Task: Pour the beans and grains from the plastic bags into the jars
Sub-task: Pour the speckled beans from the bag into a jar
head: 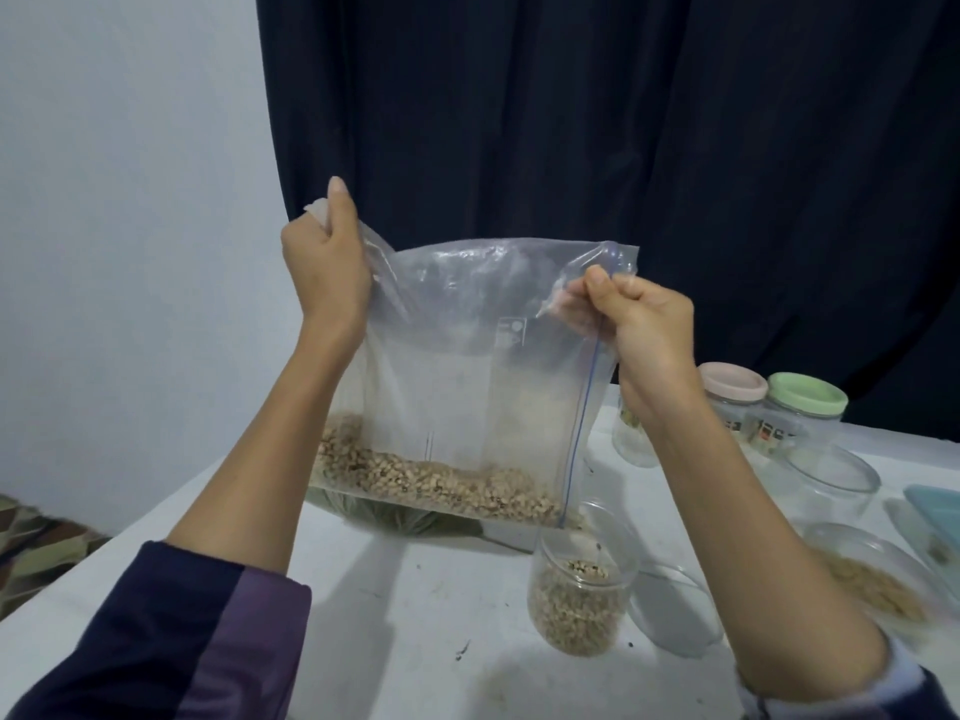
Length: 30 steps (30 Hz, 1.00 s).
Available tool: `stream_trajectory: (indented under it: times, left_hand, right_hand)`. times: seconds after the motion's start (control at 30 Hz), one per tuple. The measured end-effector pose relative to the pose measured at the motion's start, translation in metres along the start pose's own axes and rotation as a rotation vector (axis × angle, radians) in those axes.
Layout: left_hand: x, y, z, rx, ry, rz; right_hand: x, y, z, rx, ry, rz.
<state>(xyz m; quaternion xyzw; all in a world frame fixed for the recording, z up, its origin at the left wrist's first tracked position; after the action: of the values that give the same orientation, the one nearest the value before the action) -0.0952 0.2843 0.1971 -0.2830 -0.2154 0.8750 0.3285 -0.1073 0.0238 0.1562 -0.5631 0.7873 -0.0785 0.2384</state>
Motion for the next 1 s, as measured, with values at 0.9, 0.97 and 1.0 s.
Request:
stream_trajectory:
  times: [0.9,0.97,1.0]
  left_hand:
    - [-0.009,0.014,0.012,-0.078,-0.013,-0.094]
    - [-0.009,0.014,0.011,-0.073,0.007,-0.098]
    - [-0.009,0.014,0.010,-0.075,0.005,-0.101]
  right_hand:
    - [-0.005,0.006,0.001,-0.011,0.061,-0.071]
    - [-0.003,0.005,0.001,-0.010,0.049,-0.054]
    - [-0.006,0.006,0.002,-0.021,0.073,-0.080]
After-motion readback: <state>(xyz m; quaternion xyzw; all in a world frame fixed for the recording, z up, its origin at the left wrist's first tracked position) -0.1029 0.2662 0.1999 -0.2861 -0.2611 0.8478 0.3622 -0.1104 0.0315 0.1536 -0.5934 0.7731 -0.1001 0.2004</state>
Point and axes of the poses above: each hand's wrist, its own y-axis away from the middle knuckle, its own x-axis out of the back of the hand, z = x × y, the point moved 7 cm from there along -y, towards the middle knuckle, and after that the axes turned 10 degrees about z, right-handed, at the moved point
